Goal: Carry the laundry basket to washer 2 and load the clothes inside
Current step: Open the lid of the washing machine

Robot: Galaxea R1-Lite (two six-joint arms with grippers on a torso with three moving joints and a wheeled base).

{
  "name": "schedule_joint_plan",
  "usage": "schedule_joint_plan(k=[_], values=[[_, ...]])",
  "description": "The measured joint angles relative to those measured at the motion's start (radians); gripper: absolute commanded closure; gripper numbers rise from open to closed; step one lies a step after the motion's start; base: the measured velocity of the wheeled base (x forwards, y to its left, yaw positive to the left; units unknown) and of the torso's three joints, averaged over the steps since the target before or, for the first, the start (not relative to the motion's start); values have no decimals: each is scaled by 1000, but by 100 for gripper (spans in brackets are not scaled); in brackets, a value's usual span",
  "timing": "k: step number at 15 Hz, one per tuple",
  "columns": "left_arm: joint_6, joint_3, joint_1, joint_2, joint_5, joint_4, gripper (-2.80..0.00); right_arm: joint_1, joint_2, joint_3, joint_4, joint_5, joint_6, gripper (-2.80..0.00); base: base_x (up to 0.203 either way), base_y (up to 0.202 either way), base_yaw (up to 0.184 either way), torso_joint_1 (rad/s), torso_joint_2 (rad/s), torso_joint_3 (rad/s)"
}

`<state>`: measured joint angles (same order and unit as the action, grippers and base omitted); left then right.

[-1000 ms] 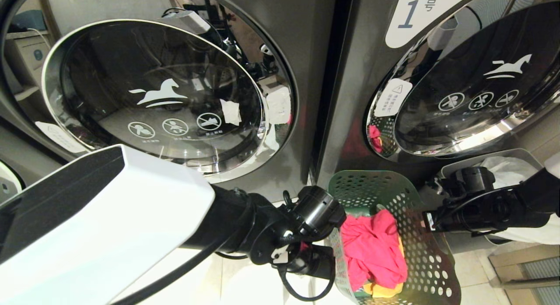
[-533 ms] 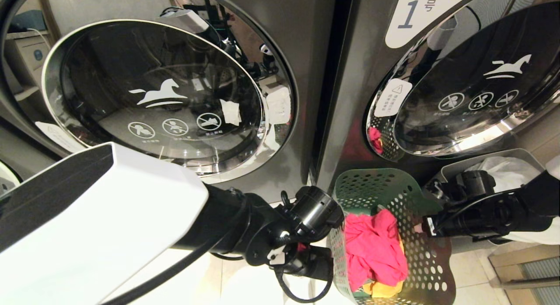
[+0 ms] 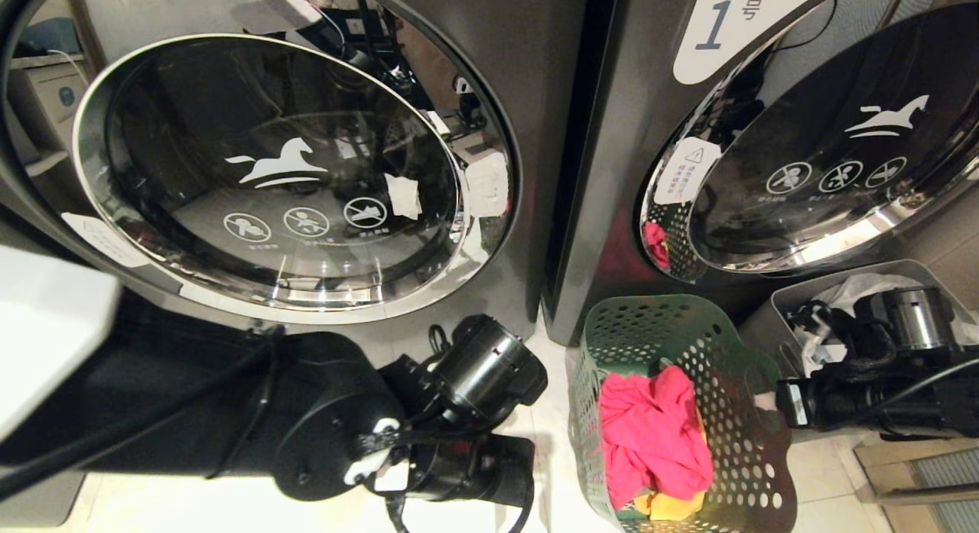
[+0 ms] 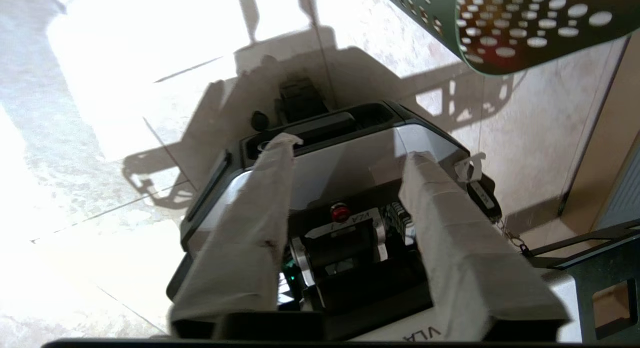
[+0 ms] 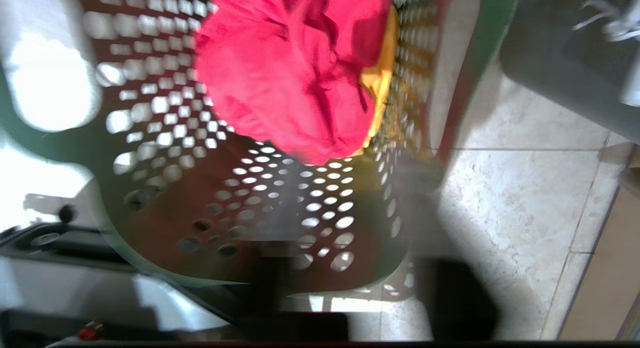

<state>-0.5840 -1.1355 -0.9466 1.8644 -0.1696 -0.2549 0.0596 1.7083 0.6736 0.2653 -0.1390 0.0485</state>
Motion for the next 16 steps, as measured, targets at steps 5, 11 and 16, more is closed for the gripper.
schedule_joint_plan(k=[5,11,16], values=[[-12,169,92,-282,-100,-42,0,-15,-365,-62,-194,11,-19,0,0,0,0,0,0,0],[67,406,504,-652,-136,-70,0,30,-780,-164,-319,171,-20,0,0,0,0,0,0,0],[310,770,750,-1016,-171,15,0,77,-1098,-357,-498,30,-3,0,0,0,0,0,0,0]])
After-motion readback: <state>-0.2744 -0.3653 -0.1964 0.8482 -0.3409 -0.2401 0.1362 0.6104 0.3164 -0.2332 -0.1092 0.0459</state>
